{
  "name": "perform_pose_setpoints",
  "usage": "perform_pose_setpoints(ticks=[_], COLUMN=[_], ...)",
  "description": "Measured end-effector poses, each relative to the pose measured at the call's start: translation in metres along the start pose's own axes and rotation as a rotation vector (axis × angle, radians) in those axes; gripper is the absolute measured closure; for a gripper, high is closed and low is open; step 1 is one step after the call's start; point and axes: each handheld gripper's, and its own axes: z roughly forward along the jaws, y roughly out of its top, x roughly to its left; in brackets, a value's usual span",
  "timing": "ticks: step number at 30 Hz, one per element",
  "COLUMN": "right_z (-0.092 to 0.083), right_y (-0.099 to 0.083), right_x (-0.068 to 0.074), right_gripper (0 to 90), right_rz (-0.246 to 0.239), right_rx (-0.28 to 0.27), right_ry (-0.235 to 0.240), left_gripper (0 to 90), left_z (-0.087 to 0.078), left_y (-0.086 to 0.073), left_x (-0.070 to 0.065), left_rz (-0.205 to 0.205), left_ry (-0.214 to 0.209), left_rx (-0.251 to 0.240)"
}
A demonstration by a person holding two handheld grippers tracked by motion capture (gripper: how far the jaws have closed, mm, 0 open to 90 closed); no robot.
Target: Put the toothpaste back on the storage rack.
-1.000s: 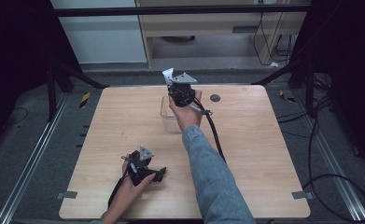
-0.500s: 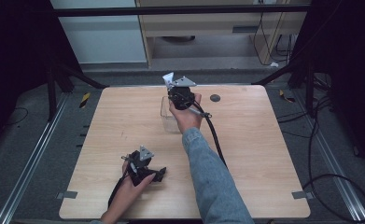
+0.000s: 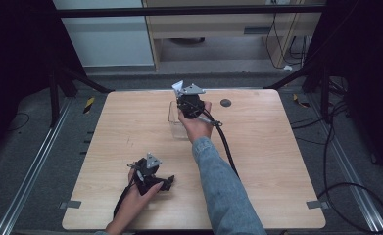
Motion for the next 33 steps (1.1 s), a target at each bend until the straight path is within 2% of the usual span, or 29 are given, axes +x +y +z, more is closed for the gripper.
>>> perform_pose_setpoints(ticks=[12, 19, 26, 33], right_z=[0.003, 0.005, 0.008, 0.019], right_y=[-0.008, -0.009, -0.007, -0.001], right_x=[0.004, 0.009, 0.01, 0.013], right_gripper=[79.9, 79.9, 79.8, 79.4], right_rz=[-0.014, -0.051, -0.062, -0.069], right_rx=[0.039, 0.082, 0.095, 0.119], right_ry=[0.005, 0.009, 0.011, 0.02], left_gripper=[0.0, 0.0, 0.0, 0.0], left_z=[0.0, 0.0, 0.0, 0.0], left_y=[0.0, 0.0, 0.0, 0.0], left_x=[0.0, 0.0, 0.0, 0.0], left_rz=[0.0, 0.0, 0.001, 0.003], left_ry=[0.0, 0.0, -0.002, -0.003], left_rx=[0.0, 0.0, 0.002, 0.001])
